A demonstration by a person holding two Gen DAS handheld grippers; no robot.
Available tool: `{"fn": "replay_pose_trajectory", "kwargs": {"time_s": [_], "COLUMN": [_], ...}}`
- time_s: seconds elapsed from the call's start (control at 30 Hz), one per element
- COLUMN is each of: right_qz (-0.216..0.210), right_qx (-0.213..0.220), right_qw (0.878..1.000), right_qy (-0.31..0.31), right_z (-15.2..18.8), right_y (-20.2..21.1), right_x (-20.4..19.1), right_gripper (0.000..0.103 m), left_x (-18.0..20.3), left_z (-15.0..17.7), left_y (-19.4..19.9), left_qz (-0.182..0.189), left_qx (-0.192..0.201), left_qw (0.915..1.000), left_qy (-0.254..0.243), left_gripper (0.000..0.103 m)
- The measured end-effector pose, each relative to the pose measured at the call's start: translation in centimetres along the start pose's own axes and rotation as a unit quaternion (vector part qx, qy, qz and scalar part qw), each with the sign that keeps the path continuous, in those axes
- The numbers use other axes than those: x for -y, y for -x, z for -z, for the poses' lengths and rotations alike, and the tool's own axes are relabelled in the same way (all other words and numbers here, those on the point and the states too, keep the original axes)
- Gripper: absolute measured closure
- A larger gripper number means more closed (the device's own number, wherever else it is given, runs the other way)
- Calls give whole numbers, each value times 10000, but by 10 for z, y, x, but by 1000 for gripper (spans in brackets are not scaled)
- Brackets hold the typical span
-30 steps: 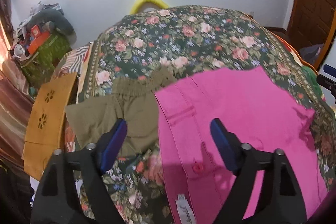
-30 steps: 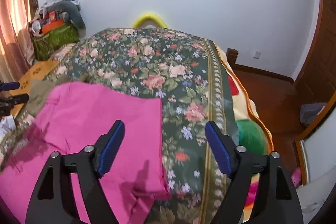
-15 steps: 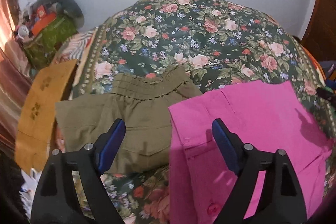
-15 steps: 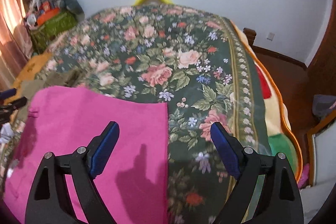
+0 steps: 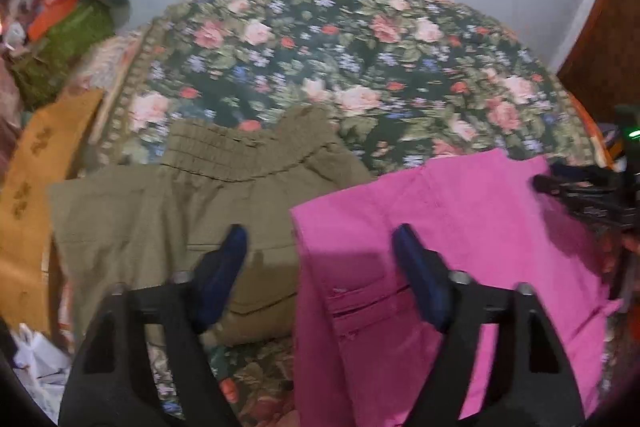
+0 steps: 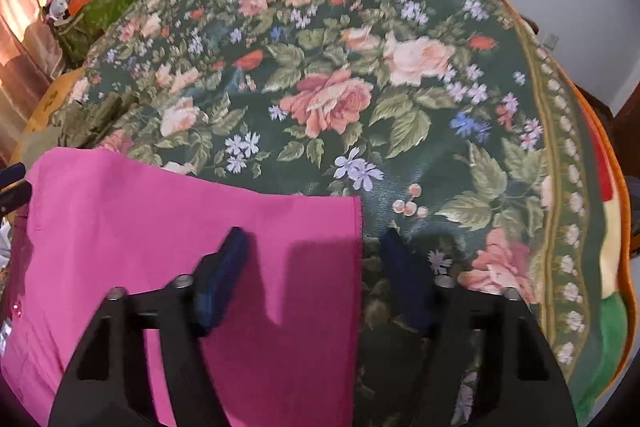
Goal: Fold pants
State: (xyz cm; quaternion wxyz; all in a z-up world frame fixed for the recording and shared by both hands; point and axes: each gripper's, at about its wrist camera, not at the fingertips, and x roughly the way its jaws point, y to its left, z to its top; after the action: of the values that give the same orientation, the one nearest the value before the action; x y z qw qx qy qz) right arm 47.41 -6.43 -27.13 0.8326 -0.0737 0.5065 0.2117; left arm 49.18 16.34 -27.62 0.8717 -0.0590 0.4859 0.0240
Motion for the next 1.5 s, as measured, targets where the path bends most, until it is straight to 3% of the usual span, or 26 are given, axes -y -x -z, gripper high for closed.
{"fn": "replay_pose_trajectory", "kwargs": {"time_s": [0.07, 0.13, 0.2, 0.27, 0.3, 0.33, 0.4, 0.7, 0.97, 1.5], "right_qz": [-15, -29, -50, -63, -114, -130, -48, 51, 43, -81], "right_qx": [74, 72, 78, 75, 54, 71, 177, 902, 1475, 1923], "right_qw": [10000, 10000, 10000, 9999, 9999, 9998, 9998, 9959, 9891, 9813], "right_qy": [-22, -21, -10, -34, -68, -110, -29, 63, 4, -6], "right_z": [0, 1, 2, 3, 3, 4, 5, -6, -11, 55], "right_y": [0, -2, -4, -5, -5, -5, -1, 58, 130, 223], "right_x": [-1, -2, -3, -3, -3, -4, -8, -5, -10, -37], "right_gripper": [40, 44, 58, 96, 99, 99, 99, 100, 100, 100], "left_x": [-1, 1, 5, 8, 10, 13, 16, 0, 19, 46], "left_z": [-1, -1, -1, 0, 0, 0, 0, -6, -11, 42], "left_y": [-1, -3, -4, -3, -2, 1, 5, 40, 99, 186], "left_qz": [297, 416, 394, 458, 450, 325, -19, -37, 19, 71], "left_qx": [-75, -125, -127, -122, -92, -11, 94, 381, 779, 1026], "left_qw": [9995, 9990, 9991, 9989, 9989, 9995, 9997, 9992, 9963, 9929], "left_qy": [94, 105, 57, 55, 46, -12, -203, -129, -371, -600], "left_gripper": [52, 57, 60, 73, 81, 100, 101, 101, 101, 101]}}
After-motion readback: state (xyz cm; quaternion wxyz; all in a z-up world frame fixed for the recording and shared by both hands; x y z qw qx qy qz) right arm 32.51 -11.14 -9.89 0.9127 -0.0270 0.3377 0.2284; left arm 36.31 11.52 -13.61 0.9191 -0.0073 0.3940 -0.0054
